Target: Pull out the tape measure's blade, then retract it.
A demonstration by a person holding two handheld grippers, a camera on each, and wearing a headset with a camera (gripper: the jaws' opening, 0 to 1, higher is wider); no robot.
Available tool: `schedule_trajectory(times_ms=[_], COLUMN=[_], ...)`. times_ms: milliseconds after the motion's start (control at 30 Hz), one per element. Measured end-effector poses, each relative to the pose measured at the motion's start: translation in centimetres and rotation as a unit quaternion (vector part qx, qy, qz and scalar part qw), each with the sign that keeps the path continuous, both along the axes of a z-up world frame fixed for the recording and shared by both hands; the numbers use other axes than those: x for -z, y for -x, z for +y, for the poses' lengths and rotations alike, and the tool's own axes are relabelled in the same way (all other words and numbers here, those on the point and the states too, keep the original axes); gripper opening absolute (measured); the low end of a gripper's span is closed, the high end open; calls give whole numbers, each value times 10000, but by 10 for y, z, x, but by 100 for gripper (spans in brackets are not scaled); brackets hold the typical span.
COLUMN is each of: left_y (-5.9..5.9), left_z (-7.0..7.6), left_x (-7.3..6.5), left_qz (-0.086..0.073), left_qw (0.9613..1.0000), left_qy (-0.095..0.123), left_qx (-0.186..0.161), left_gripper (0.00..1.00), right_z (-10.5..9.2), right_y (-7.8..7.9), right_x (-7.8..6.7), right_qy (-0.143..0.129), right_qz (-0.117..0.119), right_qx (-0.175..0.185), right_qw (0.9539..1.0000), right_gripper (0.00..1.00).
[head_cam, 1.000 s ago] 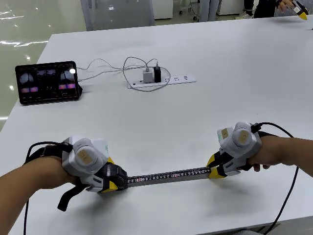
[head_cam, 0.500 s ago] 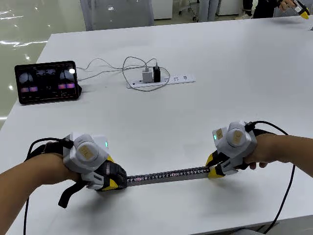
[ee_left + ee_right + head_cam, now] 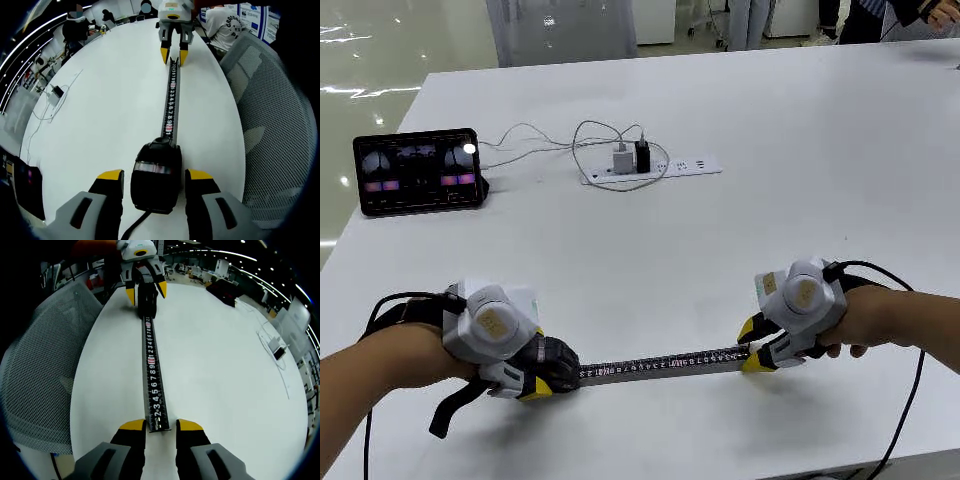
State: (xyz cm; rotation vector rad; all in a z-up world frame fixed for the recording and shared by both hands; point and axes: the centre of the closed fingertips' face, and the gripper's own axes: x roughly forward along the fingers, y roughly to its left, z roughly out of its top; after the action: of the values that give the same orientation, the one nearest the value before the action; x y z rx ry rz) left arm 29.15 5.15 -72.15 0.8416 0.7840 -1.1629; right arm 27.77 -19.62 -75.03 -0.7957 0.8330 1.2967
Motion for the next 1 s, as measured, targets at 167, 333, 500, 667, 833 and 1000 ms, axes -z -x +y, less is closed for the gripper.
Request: schedule_trajectory(times_ms=[167,333,500,667,833,1000], left_y=[0,20,27,22,15,11], left_z=[2,-1,8,15,15,14], left_x=[-6,-7,-2,-2,-9,-16], left_qz=[21,398,513,577,488,466], left_qw=[9998,9980,9978,9977,9961,9908], left_qy=[153,421,306,360,611,968], left_qx=[-82,257,284,-55,-400,-825], left_gripper=[49,59,65,70,77,85], right_z=[0,-4,-6,-8,-11,-11], right_y=[2,7,8,13,18,9], right_x=[-2,0,-2,1,0,-10], right_qy=[41,160,130,92,-11,-327], right_qz=[13,158,155,199,196,42], right_qx=[-66,-115,-89,23,188,648], right_qw=[10000,9997,9998,9998,9996,9974], right_gripper=[25,32,37,43,48,54])
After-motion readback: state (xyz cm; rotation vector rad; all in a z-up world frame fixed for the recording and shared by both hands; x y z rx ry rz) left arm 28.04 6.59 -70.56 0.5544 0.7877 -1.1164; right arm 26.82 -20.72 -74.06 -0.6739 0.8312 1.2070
